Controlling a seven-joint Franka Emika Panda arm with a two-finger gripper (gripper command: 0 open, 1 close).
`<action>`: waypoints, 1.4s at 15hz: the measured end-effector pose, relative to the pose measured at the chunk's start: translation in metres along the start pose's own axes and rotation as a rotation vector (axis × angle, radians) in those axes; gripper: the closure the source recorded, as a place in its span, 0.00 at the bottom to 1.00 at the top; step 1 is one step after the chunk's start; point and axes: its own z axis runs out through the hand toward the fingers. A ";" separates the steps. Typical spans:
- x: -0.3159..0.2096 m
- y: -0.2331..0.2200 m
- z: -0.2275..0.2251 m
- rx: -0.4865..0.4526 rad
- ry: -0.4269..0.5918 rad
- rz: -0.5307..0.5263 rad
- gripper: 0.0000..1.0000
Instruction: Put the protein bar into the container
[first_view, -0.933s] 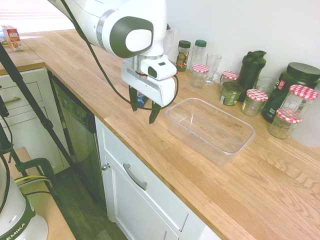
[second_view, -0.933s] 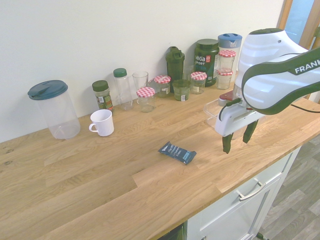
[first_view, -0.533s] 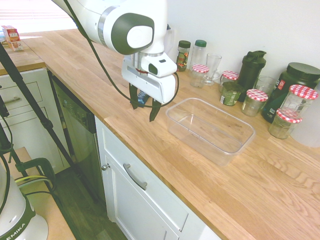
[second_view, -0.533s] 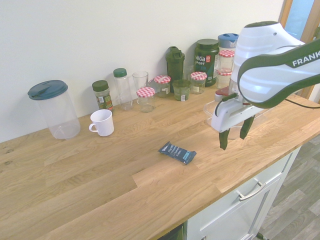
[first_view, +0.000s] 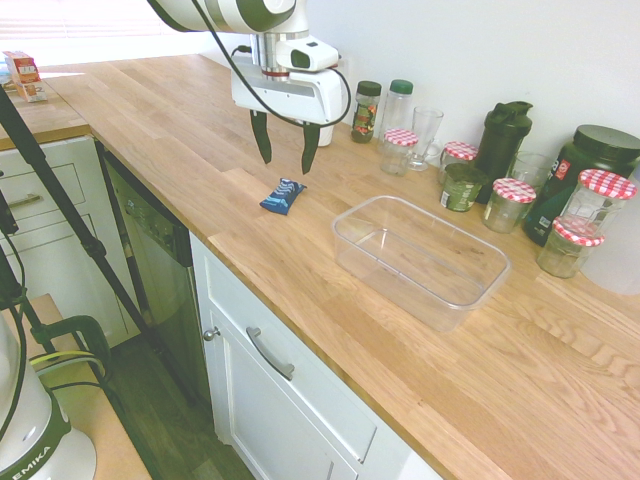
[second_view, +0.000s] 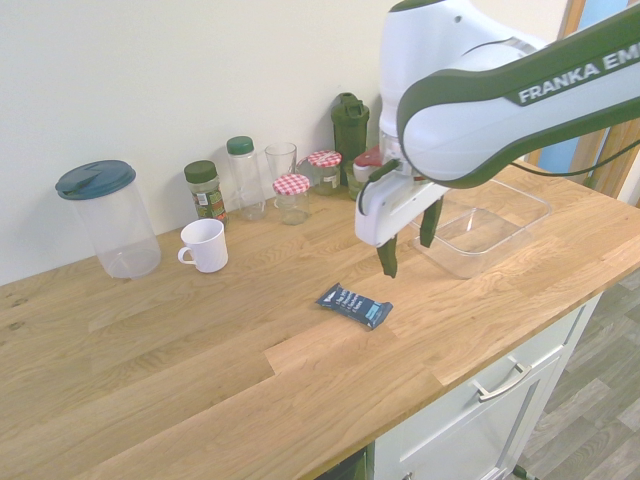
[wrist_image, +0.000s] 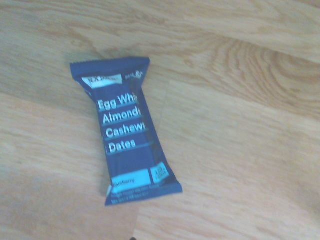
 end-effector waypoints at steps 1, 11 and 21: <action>0.003 -0.013 0.008 -0.014 -0.003 -0.017 0.00; 0.032 -0.061 0.066 -0.071 -0.072 -0.118 0.00; 0.030 -0.099 0.099 -0.093 -0.108 -0.175 0.00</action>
